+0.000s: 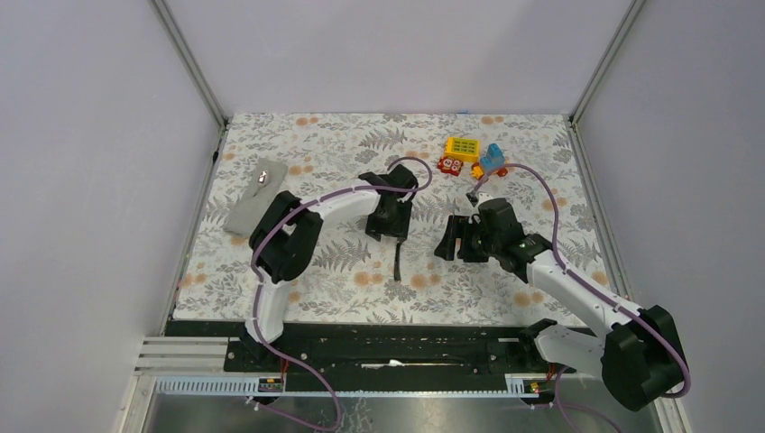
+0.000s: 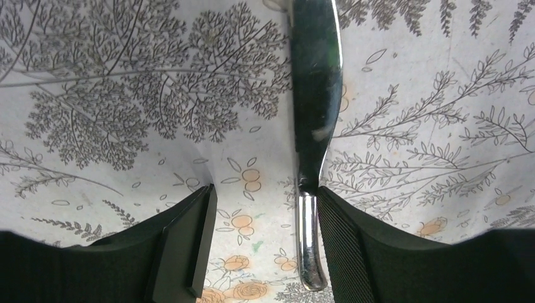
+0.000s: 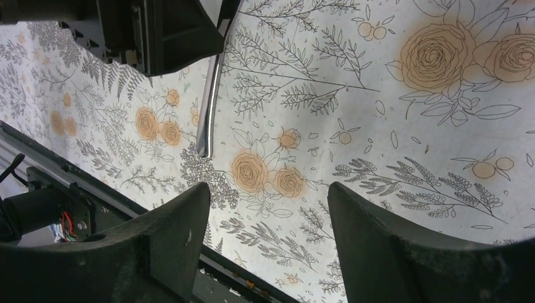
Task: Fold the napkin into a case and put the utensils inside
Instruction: Rotate the knife at the center of the board, then pick up the knife from the center of the board.
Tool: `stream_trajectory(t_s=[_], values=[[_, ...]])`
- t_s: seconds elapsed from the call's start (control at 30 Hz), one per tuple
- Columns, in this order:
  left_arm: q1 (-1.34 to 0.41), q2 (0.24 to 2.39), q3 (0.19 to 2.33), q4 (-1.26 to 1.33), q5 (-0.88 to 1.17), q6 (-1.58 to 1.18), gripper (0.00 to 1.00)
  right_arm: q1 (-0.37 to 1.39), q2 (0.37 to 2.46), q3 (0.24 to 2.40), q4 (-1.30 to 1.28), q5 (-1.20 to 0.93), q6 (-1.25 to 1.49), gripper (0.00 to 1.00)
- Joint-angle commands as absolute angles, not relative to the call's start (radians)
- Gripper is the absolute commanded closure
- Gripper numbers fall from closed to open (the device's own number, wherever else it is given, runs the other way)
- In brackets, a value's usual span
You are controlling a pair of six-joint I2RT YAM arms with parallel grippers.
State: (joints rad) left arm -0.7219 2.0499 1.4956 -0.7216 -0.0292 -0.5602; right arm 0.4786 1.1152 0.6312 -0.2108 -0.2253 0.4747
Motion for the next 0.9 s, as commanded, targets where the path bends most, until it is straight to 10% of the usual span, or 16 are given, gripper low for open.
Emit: stream_trajectory(t_s=[0.0,0.87], values=[[-0.758,2.136,1.592,-0.837,-0.069,-0.53,0.37,0.48,1.078,0.624,-0.225,-0.207,0.448,0.25],[-0.816,2.319,1.712,-1.04,-0.116,-0.545,0.66,0.479,0.999,0.592,-0.227,-0.228,0.404,0.25]])
